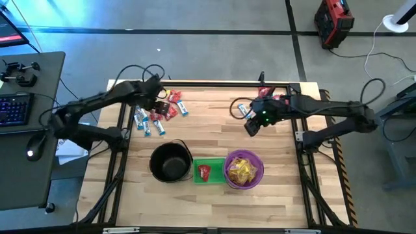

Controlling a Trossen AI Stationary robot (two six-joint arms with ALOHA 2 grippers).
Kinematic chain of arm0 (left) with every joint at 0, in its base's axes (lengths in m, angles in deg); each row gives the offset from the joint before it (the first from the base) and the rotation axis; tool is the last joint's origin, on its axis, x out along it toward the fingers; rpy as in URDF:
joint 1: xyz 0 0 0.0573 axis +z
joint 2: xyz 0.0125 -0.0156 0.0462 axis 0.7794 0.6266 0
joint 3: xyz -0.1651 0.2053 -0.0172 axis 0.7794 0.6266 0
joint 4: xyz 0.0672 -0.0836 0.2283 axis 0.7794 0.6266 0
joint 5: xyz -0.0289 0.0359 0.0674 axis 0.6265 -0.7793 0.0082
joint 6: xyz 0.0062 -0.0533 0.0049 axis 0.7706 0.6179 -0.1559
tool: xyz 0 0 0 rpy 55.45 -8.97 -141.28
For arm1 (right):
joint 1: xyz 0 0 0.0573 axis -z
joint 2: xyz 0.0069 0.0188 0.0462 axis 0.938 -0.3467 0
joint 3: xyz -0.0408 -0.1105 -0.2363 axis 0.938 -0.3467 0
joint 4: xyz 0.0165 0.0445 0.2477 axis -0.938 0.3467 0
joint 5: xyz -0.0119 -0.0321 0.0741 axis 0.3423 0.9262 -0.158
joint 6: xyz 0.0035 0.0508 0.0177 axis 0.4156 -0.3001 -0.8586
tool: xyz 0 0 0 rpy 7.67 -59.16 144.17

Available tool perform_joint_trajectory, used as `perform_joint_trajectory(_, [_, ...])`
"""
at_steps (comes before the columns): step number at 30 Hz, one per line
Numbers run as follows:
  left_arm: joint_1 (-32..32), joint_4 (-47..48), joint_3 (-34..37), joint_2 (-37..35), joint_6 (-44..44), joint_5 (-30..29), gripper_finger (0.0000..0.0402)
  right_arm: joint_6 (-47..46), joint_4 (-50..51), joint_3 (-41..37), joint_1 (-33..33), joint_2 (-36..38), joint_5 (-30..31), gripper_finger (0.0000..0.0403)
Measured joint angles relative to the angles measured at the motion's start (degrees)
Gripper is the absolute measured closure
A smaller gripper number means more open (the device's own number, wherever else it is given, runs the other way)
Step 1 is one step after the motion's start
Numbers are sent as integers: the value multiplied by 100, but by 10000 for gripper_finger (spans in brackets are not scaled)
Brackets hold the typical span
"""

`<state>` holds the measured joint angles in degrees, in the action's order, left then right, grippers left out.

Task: Sort candy by brand, put in halloween buckets
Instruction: Put the red candy into the green bin

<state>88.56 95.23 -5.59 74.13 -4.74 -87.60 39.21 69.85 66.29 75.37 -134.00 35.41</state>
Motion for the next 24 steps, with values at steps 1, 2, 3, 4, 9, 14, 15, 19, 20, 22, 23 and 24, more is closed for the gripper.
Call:
perform_joint_trajectory(1, [103, 44, 1, 182, -50, -70, 197, 2, -44, 0, 2, 72, 105, 171])
perform_joint_trajectory(2, [210, 37, 1, 348, -121, -59, 197, 6, -99, 0, 2, 140, 184, 171])
perform_joint_trajectory(3, [307, 19, 1, 496, -214, 30, 197, 43, -143, 0, 1, 190, 245, 171])
perform_joint_trajectory(4, [389, -7, 1, 654, -298, 143, 197, 88, -185, 0, 13, 220, 288, 171])
perform_joint_trajectory(9, [757, -28, 1, 1202, -493, 146, 197, 349, -283, 0, 37, 236, 296, 171])
perform_joint_trajectory(14, [1095, -263, 1, 1457, -504, 50, 197, 493, -281, 0, 37, 236, 294, 171])
perform_joint_trajectory(15, [1157, -283, 1, 1500, -509, 69, 197, 497, -281, 0, 37, 236, 293, 171])
perform_joint_trajectory(19, [1367, -273, 1, 1689, -543, 282, 197, 581, -281, 0, 37, 236, 293, 171])
perform_joint_trajectory(20, [1402, -285, 2, 1722, -554, 359, 197, 607, -281, 0, 37, 236, 292, 171])
perform_joint_trajectory(22, [1441, -352, 3, 1768, -554, 407, 197, 646, -281, 0, 37, 236, 292, 171])
perform_joint_trajectory(23, [1451, -383, 3, 1788, -552, 419, 197, 649, -281, 0, 37, 236, 292, 171])
perform_joint_trajectory(24, [1465, -404, 3, 1799, -556, 440, 197, 649, -281, 0, 37, 236, 292, 171])
